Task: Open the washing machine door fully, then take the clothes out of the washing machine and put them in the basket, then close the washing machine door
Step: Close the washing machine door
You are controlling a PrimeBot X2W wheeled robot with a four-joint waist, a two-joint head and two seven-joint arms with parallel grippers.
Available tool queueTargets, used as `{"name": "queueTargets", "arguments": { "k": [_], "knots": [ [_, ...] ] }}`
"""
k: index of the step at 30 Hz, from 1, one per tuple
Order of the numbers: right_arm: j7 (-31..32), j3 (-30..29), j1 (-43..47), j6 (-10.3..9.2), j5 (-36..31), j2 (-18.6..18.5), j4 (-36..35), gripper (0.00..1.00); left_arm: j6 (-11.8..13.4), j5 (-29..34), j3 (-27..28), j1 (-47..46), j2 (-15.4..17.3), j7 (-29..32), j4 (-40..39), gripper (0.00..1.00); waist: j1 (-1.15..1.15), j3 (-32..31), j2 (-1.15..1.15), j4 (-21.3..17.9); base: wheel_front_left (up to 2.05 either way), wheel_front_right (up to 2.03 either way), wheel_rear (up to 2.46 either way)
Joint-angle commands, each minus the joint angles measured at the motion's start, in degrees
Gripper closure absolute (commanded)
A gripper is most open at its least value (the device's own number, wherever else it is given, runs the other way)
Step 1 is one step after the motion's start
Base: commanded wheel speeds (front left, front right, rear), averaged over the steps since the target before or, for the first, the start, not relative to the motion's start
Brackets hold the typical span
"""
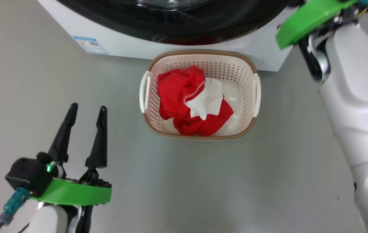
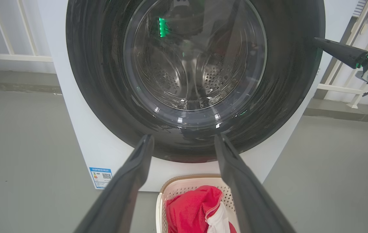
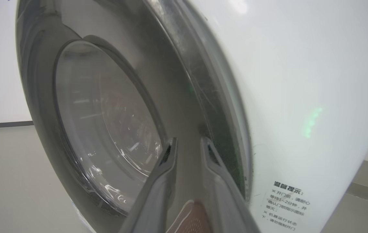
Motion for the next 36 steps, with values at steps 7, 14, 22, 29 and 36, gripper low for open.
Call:
{"name": "queueTargets", "arguments": {
  "k": [7,14,22,29,36],
  "knots": [
    [-0.33,3.2,11.75,-0.22,1.95,1.43,-10.7,0.0,-0.32,0.82,3.47,0.04,0.99,-0.69,0.38,0.0,0.0,-3.48,0.0,-4.12,0.0,0.0,0.0],
    [-0.33,2.35,23.55,-0.22,4.53,1.44,-18.4,0.0,-0.32,1.15,4.37,0.59,0.93,-0.69,1.92,0.0,0.0,-7.08,0.0,-7.83,0.0,0.0,0.0],
    [-0.33,-2.9,32.8,-0.22,4.73,1.44,-22.8,0.0,-0.32,0.47,5.07,2.29,1.09,-0.69,2.34,0.0,0.0,-11.34,0.0,-11.69,0.0,0.0,0.0],
    [-0.33,-5.26,40.33,-0.22,3.44,1.44,-25.92,0.0,-0.32,0.63,5.67,4.49,1.22,-0.69,2.96,0.0,0.0,-15.43,0.0,-13.83,0.0,0.0,0.0],
    [-0.33,-7.82,47.34,-0.22,2.19,1.44,-29.08,0.0,-0.32,1.39,6.73,7.45,1.19,-0.69,3.95,0.0,0.0,-19.92,0.0,-15.09,0.0,0.0,0.0]
  ]
}}
